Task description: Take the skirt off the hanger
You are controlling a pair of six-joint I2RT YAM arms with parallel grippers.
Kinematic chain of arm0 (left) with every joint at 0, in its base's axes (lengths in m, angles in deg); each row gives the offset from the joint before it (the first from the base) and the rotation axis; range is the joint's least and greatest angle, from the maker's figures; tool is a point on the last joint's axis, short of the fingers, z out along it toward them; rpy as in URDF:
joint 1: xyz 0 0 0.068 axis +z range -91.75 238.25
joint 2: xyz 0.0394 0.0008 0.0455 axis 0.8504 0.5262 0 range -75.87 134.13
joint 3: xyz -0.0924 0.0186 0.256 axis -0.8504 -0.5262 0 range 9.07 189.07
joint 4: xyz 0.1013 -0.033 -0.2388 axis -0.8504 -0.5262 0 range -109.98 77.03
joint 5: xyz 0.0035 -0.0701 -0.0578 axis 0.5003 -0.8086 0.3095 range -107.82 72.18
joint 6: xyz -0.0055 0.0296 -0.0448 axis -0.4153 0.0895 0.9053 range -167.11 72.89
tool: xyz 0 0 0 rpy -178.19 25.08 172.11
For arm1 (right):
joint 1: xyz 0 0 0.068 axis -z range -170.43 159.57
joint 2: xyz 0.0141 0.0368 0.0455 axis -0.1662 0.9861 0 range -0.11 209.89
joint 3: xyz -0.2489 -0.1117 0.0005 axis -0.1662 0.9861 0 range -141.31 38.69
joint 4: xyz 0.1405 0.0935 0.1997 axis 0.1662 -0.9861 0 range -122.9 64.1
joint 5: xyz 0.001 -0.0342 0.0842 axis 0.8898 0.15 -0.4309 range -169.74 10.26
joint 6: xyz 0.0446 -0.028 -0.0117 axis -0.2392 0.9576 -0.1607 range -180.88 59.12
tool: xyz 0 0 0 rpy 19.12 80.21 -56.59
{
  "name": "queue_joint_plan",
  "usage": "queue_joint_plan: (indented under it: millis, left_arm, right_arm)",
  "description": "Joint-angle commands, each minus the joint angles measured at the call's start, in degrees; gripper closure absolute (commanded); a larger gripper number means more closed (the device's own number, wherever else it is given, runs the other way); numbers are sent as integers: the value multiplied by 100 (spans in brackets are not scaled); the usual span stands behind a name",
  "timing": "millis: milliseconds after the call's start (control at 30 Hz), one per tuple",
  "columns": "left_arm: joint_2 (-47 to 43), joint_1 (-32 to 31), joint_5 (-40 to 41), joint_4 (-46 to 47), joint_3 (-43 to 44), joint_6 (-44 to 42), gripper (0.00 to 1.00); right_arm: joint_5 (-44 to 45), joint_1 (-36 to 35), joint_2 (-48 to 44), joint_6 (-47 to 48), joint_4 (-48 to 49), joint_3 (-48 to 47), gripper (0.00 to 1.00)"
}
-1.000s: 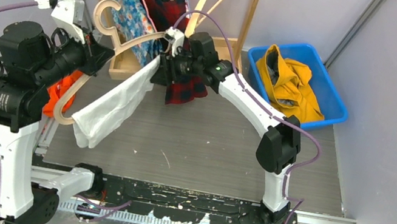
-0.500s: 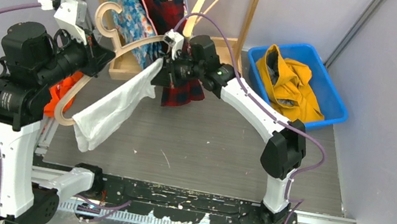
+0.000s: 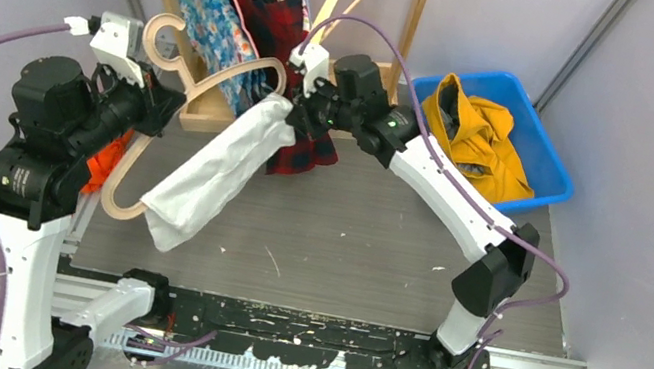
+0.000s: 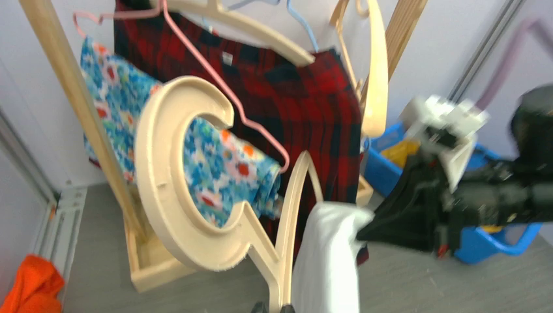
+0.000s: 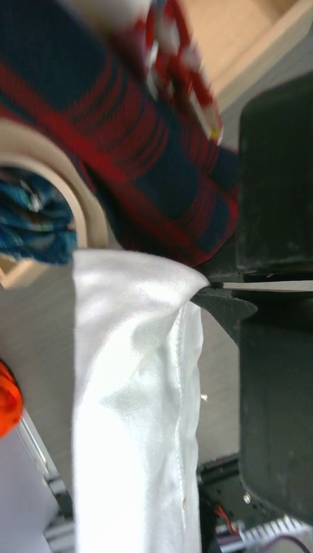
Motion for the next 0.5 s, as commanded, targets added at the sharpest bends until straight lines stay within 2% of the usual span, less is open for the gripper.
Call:
queue_joint_plan:
  millis: [0,300,467]
  left_arm:
    - [-372,-9,235,843,-527,-28,100]
    - [-949,-20,136,1015,-1295,-228,100]
    - [-1032,-18,-11,1101,-1291,-314,100]
  right_arm:
    - [946,72,-567,741,-3,-273,99]
    - [1653,50,-1430,308,1009,724,99]
    - [2320,55,-1845,259,713,372,99]
